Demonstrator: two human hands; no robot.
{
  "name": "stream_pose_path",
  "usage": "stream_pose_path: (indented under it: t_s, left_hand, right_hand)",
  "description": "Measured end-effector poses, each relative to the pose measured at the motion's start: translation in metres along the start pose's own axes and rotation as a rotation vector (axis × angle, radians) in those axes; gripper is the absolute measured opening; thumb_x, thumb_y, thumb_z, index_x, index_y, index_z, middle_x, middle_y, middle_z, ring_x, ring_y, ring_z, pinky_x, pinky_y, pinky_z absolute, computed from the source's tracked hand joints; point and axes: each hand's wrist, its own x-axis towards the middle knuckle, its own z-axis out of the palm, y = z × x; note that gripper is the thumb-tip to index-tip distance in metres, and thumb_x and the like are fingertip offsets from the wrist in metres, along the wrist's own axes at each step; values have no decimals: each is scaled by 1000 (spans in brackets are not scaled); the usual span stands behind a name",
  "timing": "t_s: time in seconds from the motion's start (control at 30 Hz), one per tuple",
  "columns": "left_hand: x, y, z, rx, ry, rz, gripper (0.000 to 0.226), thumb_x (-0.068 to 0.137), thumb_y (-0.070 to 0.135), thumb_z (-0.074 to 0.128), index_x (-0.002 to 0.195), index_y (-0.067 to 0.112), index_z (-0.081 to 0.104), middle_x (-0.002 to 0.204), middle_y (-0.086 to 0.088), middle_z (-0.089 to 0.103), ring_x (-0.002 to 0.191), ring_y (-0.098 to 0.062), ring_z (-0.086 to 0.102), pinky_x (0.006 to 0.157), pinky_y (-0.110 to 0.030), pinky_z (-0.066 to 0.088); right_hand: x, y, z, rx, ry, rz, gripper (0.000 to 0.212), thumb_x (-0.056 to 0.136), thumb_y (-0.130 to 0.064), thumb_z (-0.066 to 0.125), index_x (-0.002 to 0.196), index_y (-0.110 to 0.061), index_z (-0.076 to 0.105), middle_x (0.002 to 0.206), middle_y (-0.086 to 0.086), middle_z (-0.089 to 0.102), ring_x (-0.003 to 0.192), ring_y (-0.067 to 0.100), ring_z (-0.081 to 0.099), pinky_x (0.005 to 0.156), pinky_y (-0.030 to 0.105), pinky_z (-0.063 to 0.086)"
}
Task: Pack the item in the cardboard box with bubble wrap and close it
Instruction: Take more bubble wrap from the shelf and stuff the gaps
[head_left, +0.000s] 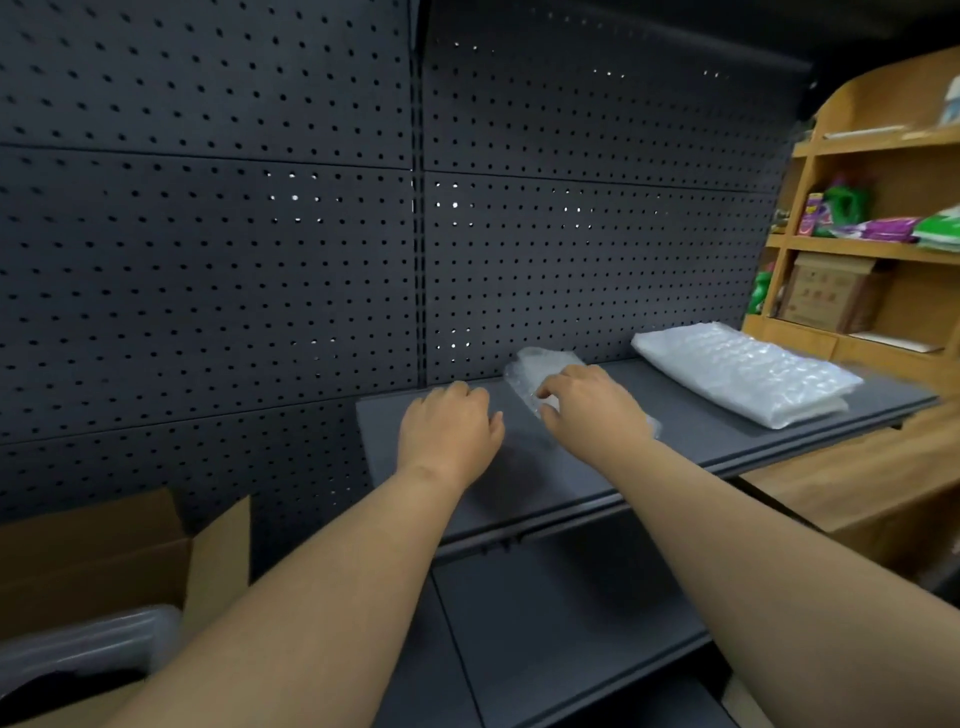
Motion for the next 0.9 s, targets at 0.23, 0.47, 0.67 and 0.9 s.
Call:
stream_pose_path:
  t_s: [0.23, 0.47, 0.67, 0.9]
  left_hand:
    - [47, 30, 30, -26, 3, -66, 38, 97, 38, 37, 114, 12, 59, 112, -8, 61, 102, -27, 58, 79, -35, 44]
    - [70, 41, 50, -127, -41, -108, 34, 97, 35, 39, 112, 11, 58, 107, -10, 61, 97, -27, 58, 73, -34, 45]
    - [87, 54, 60, -278, -190, -143, 39, 97, 38, 39, 120, 10, 54, 115, -13, 62, 100, -30, 60, 72, -34, 46]
    - [103, 61, 66, -391, -313, -196, 49, 96, 42, 41, 133, 10, 48, 132, -18, 54, 118, -32, 52, 92, -35, 44]
  right_hand:
    - [47, 59, 9, 51, 23, 28, 33, 97, -26, 46, 125, -17, 60, 124, 7, 58, 118, 25, 49, 89, 36, 47]
    - [76, 86, 30, 158, -96, 180, 31, 95, -28, 49, 122, -15, 57, 126, 10, 57, 116, 29, 52, 87, 37, 48]
    - [94, 97, 39, 228, -297, 433, 30, 95, -22, 46, 67, -10, 43, 70, 4, 47, 60, 18, 44, 47, 27, 30]
    - [101, 94, 38, 185, -478, 462, 17, 94, -24, 46, 94, -8, 50, 71, 3, 44, 78, 22, 51, 71, 29, 41]
